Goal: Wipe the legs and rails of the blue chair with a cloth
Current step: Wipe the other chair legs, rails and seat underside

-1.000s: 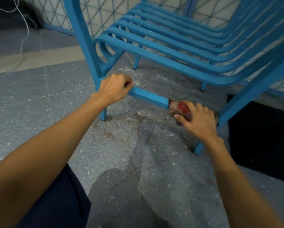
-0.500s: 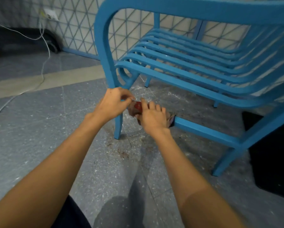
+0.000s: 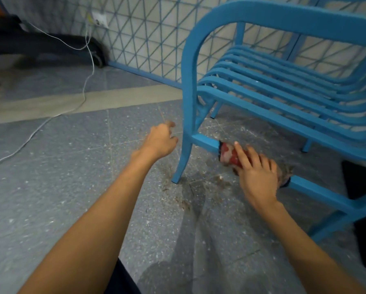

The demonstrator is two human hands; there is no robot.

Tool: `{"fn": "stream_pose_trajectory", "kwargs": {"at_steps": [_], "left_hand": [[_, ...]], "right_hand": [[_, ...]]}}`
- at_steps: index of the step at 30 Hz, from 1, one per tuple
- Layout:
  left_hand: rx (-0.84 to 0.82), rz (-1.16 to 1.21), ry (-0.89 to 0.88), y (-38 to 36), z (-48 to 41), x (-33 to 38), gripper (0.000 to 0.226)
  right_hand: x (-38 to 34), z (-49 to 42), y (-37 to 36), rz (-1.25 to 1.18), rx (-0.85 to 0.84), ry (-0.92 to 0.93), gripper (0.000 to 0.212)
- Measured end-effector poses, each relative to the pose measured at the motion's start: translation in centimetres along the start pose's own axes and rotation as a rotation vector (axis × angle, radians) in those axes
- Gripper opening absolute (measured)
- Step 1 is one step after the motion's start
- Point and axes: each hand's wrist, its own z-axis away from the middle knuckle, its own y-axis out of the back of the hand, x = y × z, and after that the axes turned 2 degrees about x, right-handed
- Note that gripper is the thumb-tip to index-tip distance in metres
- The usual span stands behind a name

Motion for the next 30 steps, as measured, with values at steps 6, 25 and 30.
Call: {"fn": "stream_pose_trajectory", "kwargs": {"at_steps": [6, 25, 30], "left_hand": [[0.015, 0.643, -0.024, -1.5, -0.1, 2.1, 0.052], [0.146, 0.483, -0.18, -2.1, -1.5, 0.6, 0.031], [0.156, 0.506, -0.188, -2.3, -1.5, 0.3, 0.032]], "right_hand": [[-10.0, -6.1, -0.7, -0.046, -0.064, -0.023, 0.06], [-8.7, -5.5, -0.6, -0.102, -0.102, -0.062, 0.047], [-8.1, -4.4, -1.0, -0.131, 0.035, 0.015, 0.052]]}}
